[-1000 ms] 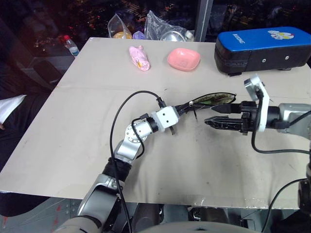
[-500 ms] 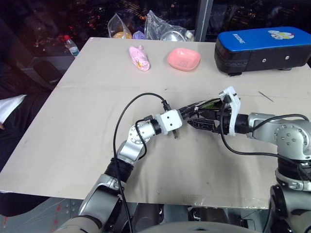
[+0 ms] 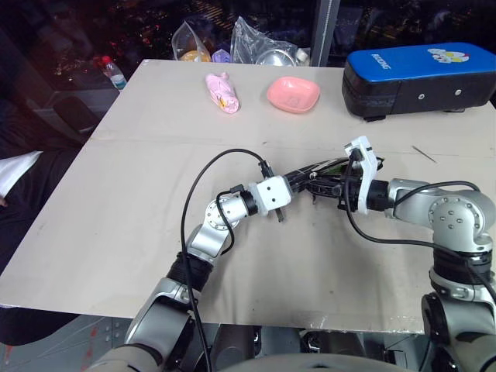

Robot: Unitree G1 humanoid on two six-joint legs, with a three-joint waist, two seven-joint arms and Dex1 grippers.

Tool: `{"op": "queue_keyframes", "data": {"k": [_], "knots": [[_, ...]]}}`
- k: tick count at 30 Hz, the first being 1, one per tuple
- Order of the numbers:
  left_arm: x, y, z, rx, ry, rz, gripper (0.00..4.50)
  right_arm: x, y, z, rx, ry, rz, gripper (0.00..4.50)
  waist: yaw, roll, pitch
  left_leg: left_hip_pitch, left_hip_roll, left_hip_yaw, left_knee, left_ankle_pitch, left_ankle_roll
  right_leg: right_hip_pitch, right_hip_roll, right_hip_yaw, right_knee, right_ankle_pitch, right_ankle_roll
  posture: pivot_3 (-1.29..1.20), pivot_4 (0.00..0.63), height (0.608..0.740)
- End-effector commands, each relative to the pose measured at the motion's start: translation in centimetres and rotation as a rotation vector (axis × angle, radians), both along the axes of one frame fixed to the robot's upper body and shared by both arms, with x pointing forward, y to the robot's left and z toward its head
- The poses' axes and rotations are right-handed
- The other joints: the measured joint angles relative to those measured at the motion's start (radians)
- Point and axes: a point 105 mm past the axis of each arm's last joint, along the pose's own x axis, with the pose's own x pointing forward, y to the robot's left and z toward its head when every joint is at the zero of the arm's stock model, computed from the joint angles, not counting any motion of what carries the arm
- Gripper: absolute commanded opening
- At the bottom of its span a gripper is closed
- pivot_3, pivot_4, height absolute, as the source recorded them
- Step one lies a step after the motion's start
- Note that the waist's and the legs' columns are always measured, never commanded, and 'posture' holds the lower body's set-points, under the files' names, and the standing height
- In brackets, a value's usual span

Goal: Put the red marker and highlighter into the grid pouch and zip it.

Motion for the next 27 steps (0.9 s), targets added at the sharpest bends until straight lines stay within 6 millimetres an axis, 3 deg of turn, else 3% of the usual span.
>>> {"op": "queue_keyframes", "data": {"k": [1,6,19,24,27], "knots": [[-0.1,-0.1,1.0,-0.017,-0.046,-0.005,0.0,0.4,-1.2,1.4,0.017,-0.055,-0.033,0.05,0.0,0.0,0.0,0.0,0.0,0.0,0.0,0.0,0.0,0.0,0.0,0.0,0.0,0.0,0.0,0.0,0.15,0.688],[0.4,0.5,1.0,-0.015,-0.052,0.024,0.0,0.7,-3.0,1.5,-0.002,-0.06,-0.083,0.05,0.0,0.0,0.0,0.0,0.0,0.0,0.0,0.0,0.0,0.0,0.0,0.0,0.0,0.0,0.0,0.0,0.15,0.688],[1.1,2.0,1.0,-0.003,-0.057,0.07,0.0,2.7,-11.6,2.5,-0.079,-0.099,-0.343,0.05,0.0,0.0,0.0,0.0,0.0,0.0,0.0,0.0,0.0,0.0,0.0,0.0,0.0,0.0,0.0,0.0,0.15,0.688],[1.2,2.4,1.0,0.002,-0.055,0.079,0.0,3.0,-13.8,2.6,-0.098,-0.104,-0.412,0.05,0.0,0.0,0.0,0.0,0.0,0.0,0.0,0.0,0.0,0.0,0.0,0.0,0.0,0.0,0.0,0.0,0.15,0.688],[1.2,2.5,0.9,0.003,-0.054,0.081,0.0,3.0,-14.0,2.5,-0.101,-0.104,-0.41,0.05,0.0,0.0,0.0,0.0,0.0,0.0,0.0,0.0,0.0,0.0,0.0,0.0,0.0,0.0,0.0,0.0,0.15,0.688]]}}
